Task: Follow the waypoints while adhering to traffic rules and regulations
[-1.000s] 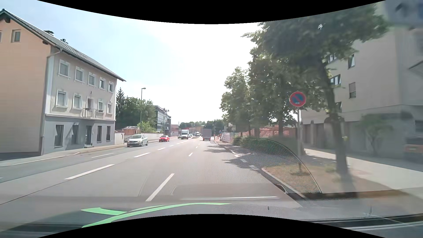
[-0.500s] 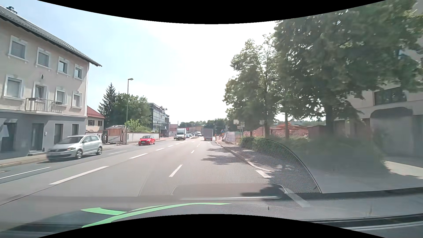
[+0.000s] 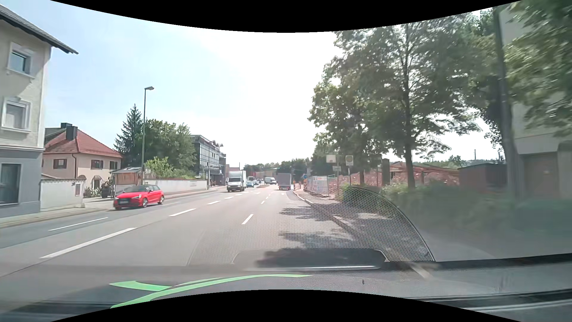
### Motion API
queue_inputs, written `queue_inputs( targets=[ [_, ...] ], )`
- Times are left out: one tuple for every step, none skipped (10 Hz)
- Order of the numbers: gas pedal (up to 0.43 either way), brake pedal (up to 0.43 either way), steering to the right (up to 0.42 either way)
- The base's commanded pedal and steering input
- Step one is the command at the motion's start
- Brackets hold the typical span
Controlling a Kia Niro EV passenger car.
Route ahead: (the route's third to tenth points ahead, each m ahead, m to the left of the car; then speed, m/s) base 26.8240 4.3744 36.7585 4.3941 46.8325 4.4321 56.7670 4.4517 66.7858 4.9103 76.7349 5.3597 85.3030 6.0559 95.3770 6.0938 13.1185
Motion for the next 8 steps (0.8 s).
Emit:
queue_inputs(
  targets=[
    [0.0,0.0,-0.004],
    [0.0,0.0,-0.004],
    [0.0,0.0,-0.004],
    [0.0,0.0,-0.004],
    [0.0,0.0,-0.004],
    [0.0,0.0,-0.004],
    [0.0,0.0,-0.004],
    [0.0,0.0,-0.004]
  ],
)
